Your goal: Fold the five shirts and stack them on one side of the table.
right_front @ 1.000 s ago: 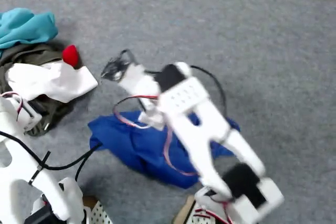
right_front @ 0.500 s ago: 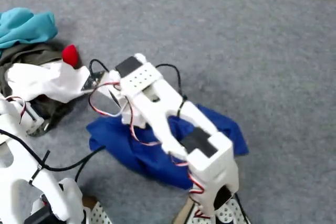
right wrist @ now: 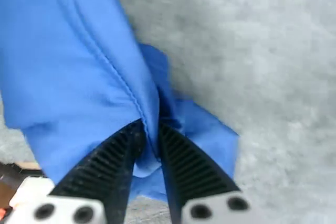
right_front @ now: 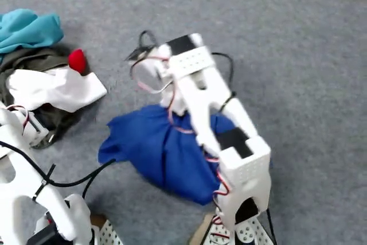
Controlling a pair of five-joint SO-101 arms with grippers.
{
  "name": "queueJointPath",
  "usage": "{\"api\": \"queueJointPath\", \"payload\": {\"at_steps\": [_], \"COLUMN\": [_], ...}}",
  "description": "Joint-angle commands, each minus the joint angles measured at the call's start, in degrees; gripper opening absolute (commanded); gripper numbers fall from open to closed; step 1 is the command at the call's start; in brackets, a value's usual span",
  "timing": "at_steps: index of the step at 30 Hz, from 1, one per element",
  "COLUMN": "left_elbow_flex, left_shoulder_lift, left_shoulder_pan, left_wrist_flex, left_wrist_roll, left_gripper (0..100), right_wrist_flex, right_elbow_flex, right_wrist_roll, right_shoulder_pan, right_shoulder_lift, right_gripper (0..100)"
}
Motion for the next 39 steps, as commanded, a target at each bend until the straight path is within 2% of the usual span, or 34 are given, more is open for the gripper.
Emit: {"api": "queueJointPath", "payload": {"at_steps": [1, 4, 10, 14, 18, 20, 23, 25, 27, 34, 37, 39], "left_elbow_flex": [-0.1, -0.1, 0.9, 2.0, 1.8, 1.8, 1.8, 1.8, 1.8, 1.9, 1.8, 1.6], "left_shoulder_lift": [-0.9, -1.2, -1.3, -0.8, -0.8, -0.8, -1.0, -1.3, -1.4, -0.9, -1.4, -1.5], "left_shoulder_pan": [-0.1, 0.2, 7.4, 14.8, 24.1, 28.3, 31.1, 30.5, 28.7, 24.5, 23.9, 21.2], "left_wrist_flex": [-0.3, -0.3, -0.3, -0.4, -0.7, -0.8, -0.5, -0.4, -0.4, -0.8, -0.3, 1.3], "left_wrist_roll": [-0.3, -0.2, -0.2, 0.0, 6.1, 9.1, 10.9, 10.8, 10.8, 11.1, 11.2, 11.2], "left_gripper": [28, 28, 28, 28, 28, 28, 28, 28, 28, 28, 28, 28], "right_wrist_flex": [0.8, 0.4, -1.5, -3.3, -5.7, -7.6, -7.9, -5.2, -2.5, -1.5, -5.1, -8.6], "right_elbow_flex": [-3.4, -3.3, -3.6, -1.2, 2.9, 4.1, 3.0, 1.1, -0.7, -7.0, -9.7, -11.6], "right_wrist_roll": [0.9, 4.6, 10.1, 13.5, 17.1, 17.1, 15.3, 15.6, 16.8, 12.9, 9.3, 6.2], "right_shoulder_pan": [9.2, 16.5, 29.8, 34.2, 34.8, 35.6, 36.2, 34.4, 30.8, 11.4, 4.4, 0.8], "right_shoulder_lift": [-5.2, -5.6, -5.6, -5.4, -5.4, -5.6, -6.0, -7.1, -8.5, -9.1, -4.8, -0.4], "right_gripper": [0.3, 0.3, 0.3, 0.3, 0.3, 4.8, 24.7, 39.0, 46.7, 38.4, 33.3, 29.9]}}
